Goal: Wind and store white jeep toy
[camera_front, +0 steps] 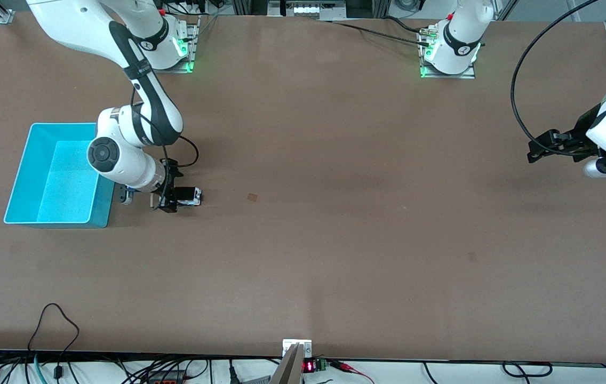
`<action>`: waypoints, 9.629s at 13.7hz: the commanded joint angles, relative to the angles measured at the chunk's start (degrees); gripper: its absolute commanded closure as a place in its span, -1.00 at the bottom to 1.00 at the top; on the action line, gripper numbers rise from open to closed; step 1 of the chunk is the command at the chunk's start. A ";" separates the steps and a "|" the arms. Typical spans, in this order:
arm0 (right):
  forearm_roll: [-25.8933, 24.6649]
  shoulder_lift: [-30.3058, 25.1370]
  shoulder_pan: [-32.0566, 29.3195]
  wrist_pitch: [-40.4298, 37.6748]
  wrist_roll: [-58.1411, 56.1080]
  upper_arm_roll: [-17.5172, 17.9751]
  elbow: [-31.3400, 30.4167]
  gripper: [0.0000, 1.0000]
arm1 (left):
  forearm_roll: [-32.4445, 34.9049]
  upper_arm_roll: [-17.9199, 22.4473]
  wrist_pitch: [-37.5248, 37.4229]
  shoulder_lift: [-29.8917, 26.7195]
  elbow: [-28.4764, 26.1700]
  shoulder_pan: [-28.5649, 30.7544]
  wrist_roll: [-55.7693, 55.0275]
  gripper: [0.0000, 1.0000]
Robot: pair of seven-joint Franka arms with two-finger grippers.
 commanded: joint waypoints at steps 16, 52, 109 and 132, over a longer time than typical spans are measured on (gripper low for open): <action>-0.58 2.01 -0.51 -2.45 -18.87 0.16 2.21 1.00 | -1.35 -0.06 0.66 -0.88 -0.60 -0.39 -0.14 -1.00; -22.90 -6.00 -38.22 -13.57 -108.91 5.88 -0.51 1.00 | -1.09 -0.06 0.92 -1.06 -0.86 -0.04 -0.23 -1.00; -12.88 -17.86 -18.89 -56.19 -95.55 2.11 33.07 -1.00 | -0.91 -0.06 -0.49 -1.85 -0.07 -0.22 0.56 -1.00; -10.33 -21.73 -14.93 -52.76 -95.64 0.25 26.65 -1.00 | -1.00 -0.15 -0.49 -2.29 -0.68 -0.31 0.56 -1.00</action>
